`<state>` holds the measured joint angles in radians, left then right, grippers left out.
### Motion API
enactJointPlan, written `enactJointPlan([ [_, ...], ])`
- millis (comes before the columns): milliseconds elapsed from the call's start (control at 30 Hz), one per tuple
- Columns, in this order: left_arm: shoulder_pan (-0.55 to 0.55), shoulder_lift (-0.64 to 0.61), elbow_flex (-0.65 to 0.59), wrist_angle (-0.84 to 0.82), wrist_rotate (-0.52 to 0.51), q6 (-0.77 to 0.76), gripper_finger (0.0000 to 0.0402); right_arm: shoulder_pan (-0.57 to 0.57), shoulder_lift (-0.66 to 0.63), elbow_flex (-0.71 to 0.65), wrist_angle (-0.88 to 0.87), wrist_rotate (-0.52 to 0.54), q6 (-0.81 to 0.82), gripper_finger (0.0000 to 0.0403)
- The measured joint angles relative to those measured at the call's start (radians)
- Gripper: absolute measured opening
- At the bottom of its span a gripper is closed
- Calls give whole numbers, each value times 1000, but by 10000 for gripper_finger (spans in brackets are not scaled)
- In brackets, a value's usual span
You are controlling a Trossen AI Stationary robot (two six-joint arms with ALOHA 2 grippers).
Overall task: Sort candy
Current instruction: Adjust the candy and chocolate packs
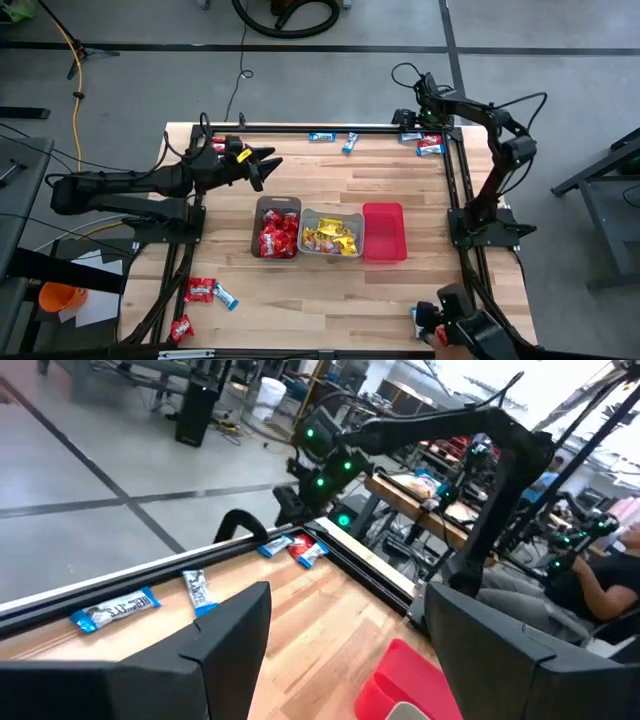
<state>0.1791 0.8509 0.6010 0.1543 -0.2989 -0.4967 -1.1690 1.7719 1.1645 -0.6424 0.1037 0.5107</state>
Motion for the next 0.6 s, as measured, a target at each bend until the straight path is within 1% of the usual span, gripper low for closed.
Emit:
enactJointPlan([
  [100,7,0,0,0,14,0,252,-12,37,0,-48,0,-7,261],
  [167,11,0,0,0,26,0,252,-12,55,0,-89,0,-48,261],
  [267,11,0,0,0,27,0,252,-4,71,0,-99,2,-131,261],
  [400,11,0,0,-1,27,1,252,0,87,2,-100,17,-162,261],
  [467,11,0,0,-3,27,1,252,-1,94,3,-94,-21,-175,261],
  [600,11,-2,0,-12,41,0,252,-3,116,5,-78,-222,-294,261],
])
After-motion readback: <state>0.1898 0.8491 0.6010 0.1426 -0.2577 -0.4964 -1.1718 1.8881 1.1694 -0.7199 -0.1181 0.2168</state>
